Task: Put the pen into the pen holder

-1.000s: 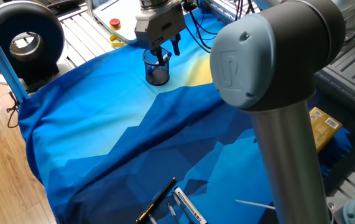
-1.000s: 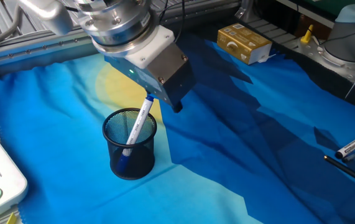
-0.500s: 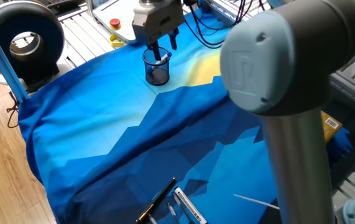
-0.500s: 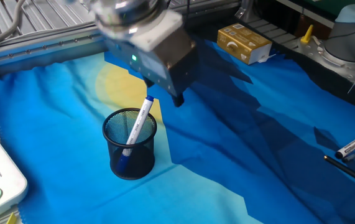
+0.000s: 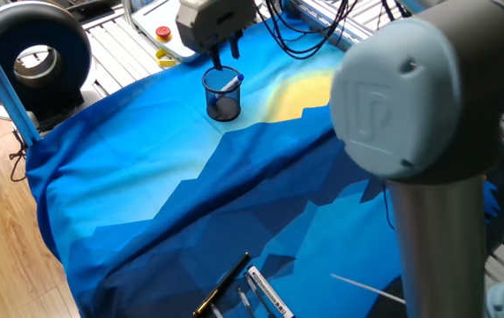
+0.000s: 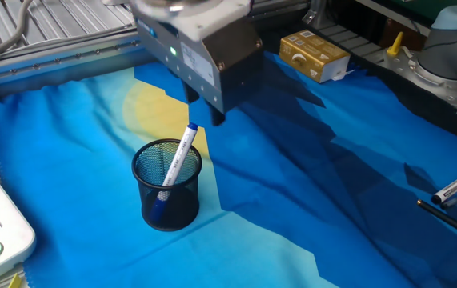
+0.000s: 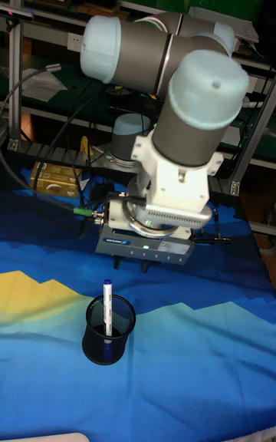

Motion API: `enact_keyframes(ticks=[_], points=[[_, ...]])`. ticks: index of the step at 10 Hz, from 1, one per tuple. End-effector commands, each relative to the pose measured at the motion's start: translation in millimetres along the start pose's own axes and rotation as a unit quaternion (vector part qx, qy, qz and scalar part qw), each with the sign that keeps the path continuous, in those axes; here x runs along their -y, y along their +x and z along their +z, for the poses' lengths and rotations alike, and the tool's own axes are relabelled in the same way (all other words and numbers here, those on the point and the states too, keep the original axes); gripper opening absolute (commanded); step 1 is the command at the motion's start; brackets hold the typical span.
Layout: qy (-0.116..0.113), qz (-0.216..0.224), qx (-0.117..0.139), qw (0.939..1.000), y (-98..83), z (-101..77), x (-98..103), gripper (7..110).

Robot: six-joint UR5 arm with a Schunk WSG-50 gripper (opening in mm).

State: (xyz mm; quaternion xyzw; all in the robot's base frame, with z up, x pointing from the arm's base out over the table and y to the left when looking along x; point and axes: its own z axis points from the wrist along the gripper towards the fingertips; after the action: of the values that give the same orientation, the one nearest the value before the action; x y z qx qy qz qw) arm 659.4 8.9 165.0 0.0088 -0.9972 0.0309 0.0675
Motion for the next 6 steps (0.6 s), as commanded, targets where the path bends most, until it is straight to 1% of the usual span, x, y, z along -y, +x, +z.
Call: enact_keyframes(ticks=[1,2,3,4,6], points=[[-0.028,0.051,0.079,0.9951,-25.3,-19.2,-19.2,44],[-0.040,0.072,0.100,0.9916,-32.4,-23.2,-23.4,7],[-0.052,0.098,0.119,0.9867,-39.9,-27.1,-27.3,7],[-0.056,0.108,0.126,0.9845,-41.4,-29.1,-28.3,7],[-0.060,0.123,0.130,0.9820,-42.2,-30.3,-31.2,7]])
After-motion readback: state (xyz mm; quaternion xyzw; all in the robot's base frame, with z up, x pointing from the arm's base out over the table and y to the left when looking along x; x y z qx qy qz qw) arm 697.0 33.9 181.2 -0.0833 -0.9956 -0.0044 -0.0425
